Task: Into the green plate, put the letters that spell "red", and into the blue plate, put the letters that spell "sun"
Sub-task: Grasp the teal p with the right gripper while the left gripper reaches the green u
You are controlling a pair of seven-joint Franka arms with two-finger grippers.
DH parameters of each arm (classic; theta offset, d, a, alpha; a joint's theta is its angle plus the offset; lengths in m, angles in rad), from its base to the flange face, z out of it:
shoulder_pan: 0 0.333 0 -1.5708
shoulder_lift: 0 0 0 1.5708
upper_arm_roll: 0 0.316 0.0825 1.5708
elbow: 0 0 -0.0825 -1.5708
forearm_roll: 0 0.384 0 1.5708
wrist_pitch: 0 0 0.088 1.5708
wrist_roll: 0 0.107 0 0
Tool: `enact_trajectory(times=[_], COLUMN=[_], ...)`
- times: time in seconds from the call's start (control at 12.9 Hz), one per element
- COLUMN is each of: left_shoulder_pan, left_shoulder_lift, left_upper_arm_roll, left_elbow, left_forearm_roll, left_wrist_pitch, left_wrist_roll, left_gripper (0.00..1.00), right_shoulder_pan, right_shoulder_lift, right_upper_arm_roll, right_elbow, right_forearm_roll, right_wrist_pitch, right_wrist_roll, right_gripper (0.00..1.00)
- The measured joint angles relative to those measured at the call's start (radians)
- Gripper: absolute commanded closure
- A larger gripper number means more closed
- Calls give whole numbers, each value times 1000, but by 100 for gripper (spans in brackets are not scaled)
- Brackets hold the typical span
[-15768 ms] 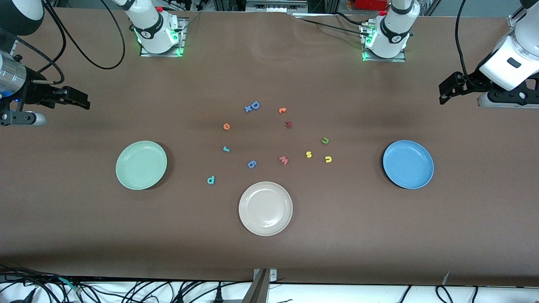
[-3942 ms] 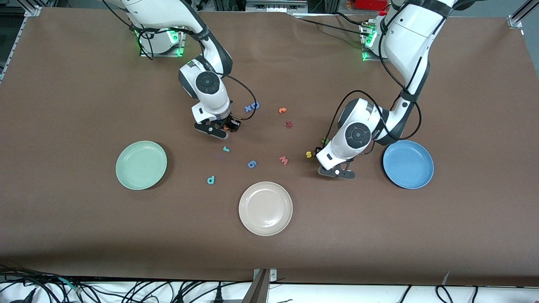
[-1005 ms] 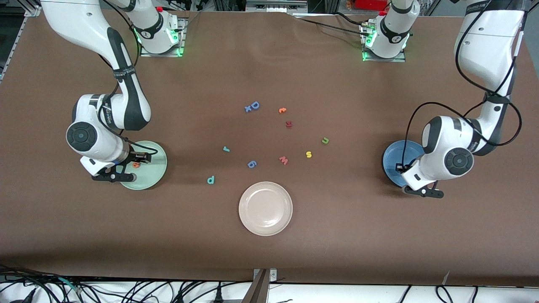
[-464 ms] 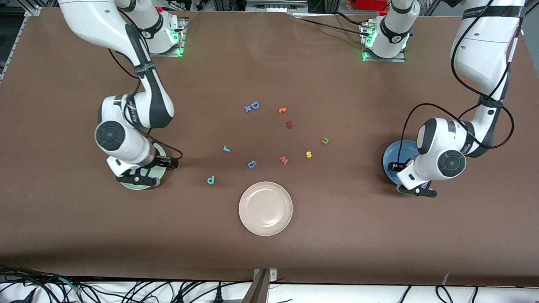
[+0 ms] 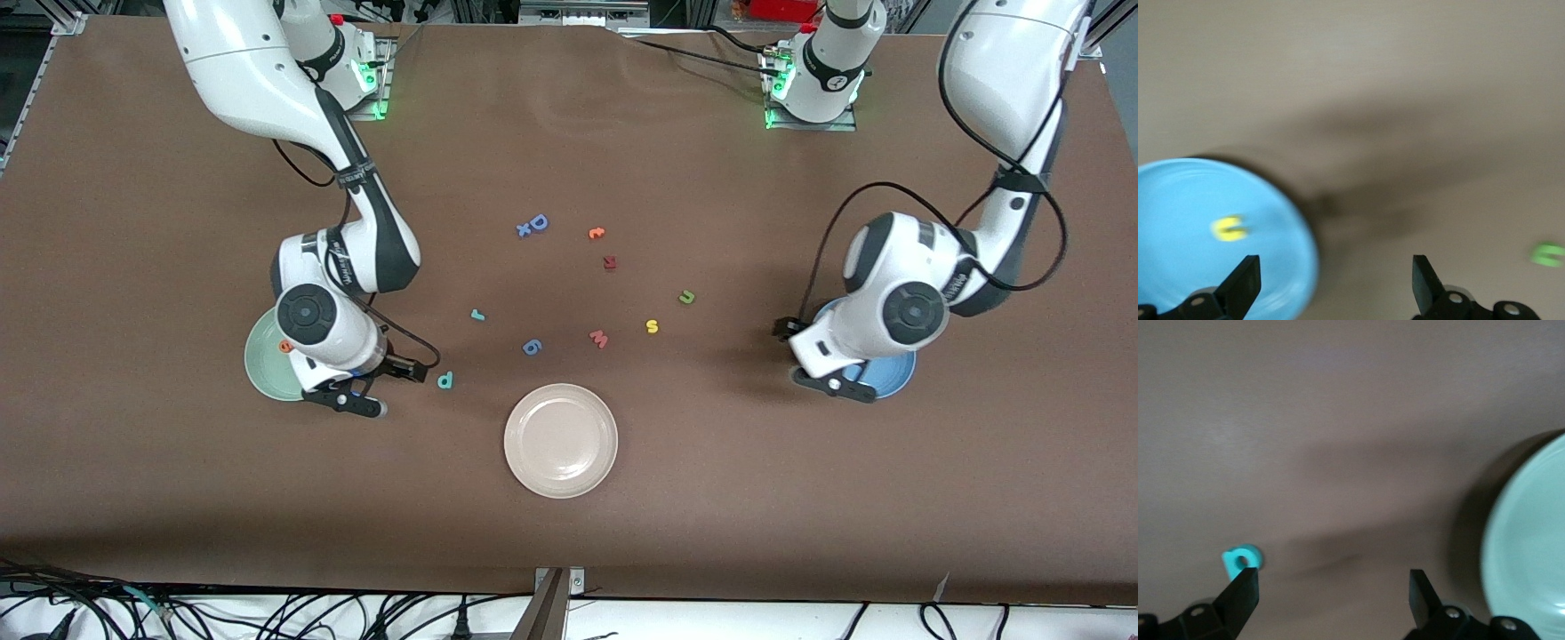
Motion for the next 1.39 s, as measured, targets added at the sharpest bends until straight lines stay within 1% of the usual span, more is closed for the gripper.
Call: enact_trajectory(times=[0.15, 0.39, 0.46, 0.62, 0.7, 0.85, 0.93, 1.0, 1.08, 1.16, 1.39], left_shoulder_pan=[-7, -18, -19, -19, -17, -18, -23, -27, -28, -30, -41], left_shoulder_lift=[0, 0, 0, 1, 3, 5, 5, 7, 10, 13, 20], left_upper_arm_roll=[-97, -185, -200, -207, -206, -207, -207, -207, -207, -207, -207], left_elbow=[-16, -51, -74, -172, -225, -295, -323, -342, -353, -354, -347], left_forearm_roll=[0, 0, 0, 0, 0, 3, 32, 83, 135, 171, 227], left_wrist_pitch=[0, 8, 36, 198, 273, 351, 387, 410, 422, 426, 439], left_wrist_roll=[-132, -241, -266, -299, -301, -318, -339, -378, -416, -439, -467], left_gripper=[0, 0, 0, 0, 0, 0, 0, 0, 0, 0, 1], right_shoulder_pan=[1, 5, 10, 23, 29, 37, 39, 40, 40, 40, 39], right_shoulder_lift=[31, 69, 83, 109, 118, 127, 129, 130, 131, 131, 131], right_upper_arm_roll=[23, 42, 44, 44, 44, 44, 44, 44, 44, 44, 43], right_elbow=[47, 66, 69, 80, 85, 89, 91, 93, 94, 94, 96], right_forearm_roll=[0, 0, 0, 0, 0, 0, 0, 0, 0, 0, 0], right_wrist_pitch=[8, 65, 84, 98, 98, 99, 99, 99, 99, 99, 98], right_wrist_roll=[64, 122, 135, 157, 163, 167, 167, 167, 167, 167, 168], right_gripper=[0, 0, 0, 1, 6, 43, 59, 69, 73, 74, 91])
